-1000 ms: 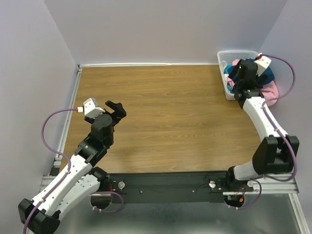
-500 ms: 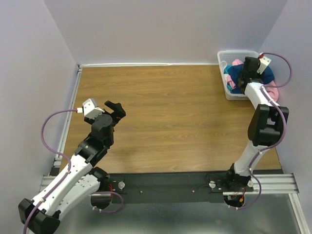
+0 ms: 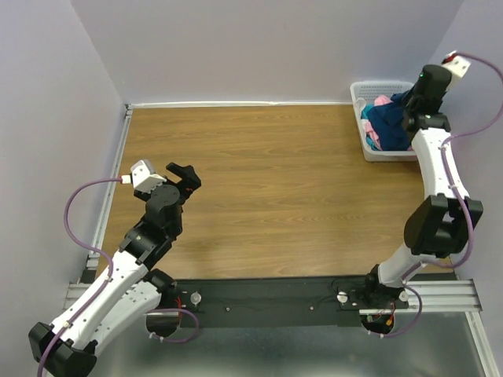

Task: Fold and stack the t-shirts
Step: Grab the tshirt from the pile, then move the tshirt to the center of the board

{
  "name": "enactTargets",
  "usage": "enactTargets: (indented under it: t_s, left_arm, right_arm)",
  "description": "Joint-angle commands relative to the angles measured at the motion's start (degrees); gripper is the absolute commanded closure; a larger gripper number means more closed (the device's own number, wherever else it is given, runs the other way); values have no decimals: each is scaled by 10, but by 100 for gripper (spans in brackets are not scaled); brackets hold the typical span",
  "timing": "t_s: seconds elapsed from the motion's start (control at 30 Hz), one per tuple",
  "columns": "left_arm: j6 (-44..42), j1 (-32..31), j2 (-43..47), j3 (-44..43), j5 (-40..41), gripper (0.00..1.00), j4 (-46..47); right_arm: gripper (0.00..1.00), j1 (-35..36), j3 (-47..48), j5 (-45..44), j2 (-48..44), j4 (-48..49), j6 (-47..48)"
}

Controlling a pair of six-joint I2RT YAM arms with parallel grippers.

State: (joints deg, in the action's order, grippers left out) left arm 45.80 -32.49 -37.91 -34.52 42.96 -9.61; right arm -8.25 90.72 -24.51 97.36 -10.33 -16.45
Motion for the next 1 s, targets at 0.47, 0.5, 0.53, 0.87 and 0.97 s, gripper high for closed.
enactTargets:
  t_s: [0.47,0.5,0.53,0.87,0.97]
  left_arm:
    - [10,0,32,6,4,2,1]
    - [10,0,34,7,1,1,1]
    - [10,0,35,7,1,2,1]
    - [17,0,58,17,-2,2,0]
    - [18,0,59,19,-2,2,0]
  right_arm:
    - [96,174,309,535,-86,-32,-95]
    - [96,191,320,547,-82,-32,-96]
    - [96,208,332,554,-75,-33,-97]
    - [94,322,365,558,-24,-29,-116]
    - [94,322,280,501,-57,-29,-105]
